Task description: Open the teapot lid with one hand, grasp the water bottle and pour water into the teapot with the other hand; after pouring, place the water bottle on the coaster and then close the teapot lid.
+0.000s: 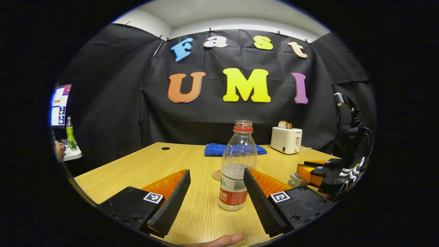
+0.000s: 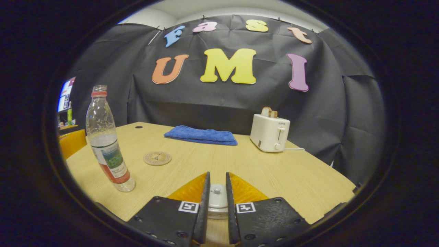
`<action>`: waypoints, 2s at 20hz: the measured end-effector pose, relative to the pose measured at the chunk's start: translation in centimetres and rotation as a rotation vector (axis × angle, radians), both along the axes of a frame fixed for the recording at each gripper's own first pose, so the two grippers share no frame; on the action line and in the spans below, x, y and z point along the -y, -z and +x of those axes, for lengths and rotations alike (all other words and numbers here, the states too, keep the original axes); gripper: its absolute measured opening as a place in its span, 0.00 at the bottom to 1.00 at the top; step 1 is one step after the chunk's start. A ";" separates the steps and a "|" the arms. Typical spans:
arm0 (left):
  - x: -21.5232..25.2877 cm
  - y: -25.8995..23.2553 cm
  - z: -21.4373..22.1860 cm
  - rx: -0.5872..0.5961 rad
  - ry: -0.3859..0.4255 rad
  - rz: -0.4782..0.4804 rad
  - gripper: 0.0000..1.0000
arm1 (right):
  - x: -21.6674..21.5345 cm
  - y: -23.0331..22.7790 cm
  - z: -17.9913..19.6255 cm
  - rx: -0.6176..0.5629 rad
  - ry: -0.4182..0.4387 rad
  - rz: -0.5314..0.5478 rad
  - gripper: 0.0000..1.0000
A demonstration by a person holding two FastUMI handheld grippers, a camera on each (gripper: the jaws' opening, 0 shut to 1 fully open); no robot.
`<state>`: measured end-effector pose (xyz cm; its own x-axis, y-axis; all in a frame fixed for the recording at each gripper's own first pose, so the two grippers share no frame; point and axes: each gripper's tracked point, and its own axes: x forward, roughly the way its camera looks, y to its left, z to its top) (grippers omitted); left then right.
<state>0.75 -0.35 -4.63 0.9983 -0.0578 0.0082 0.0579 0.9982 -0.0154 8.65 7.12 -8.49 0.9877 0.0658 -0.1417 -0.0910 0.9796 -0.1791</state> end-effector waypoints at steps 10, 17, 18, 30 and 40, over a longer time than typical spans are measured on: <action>0.7 1.1 0.1 -0.029 0.029 0.001 0.98 | -0.3 0.0 0.2 0.027 -0.003 0.002 0.02; 2.0 1.8 0.6 -0.052 0.066 0.006 0.98 | -1.1 -3.6 -1.1 0.104 -0.039 0.010 0.01; 2.3 2.0 0.8 -0.056 0.072 0.002 0.98 | -1.2 -4.0 -1.4 0.108 -0.045 0.013 0.01; 3.4 3.3 5.1 -0.051 0.045 0.041 0.98 | 1.6 -6.5 -3.1 0.165 -0.012 -0.018 0.01; 3.1 3.3 4.7 -0.081 0.019 0.132 0.79 | 5.8 -4.9 -2.6 0.103 0.038 0.046 0.01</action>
<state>5.42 -3.49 -7.88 0.9941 -0.0721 -0.0808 0.0808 0.9905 0.1109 6.07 1.36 -3.57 0.9988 0.0324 -0.0371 -0.0373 0.9894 -0.1402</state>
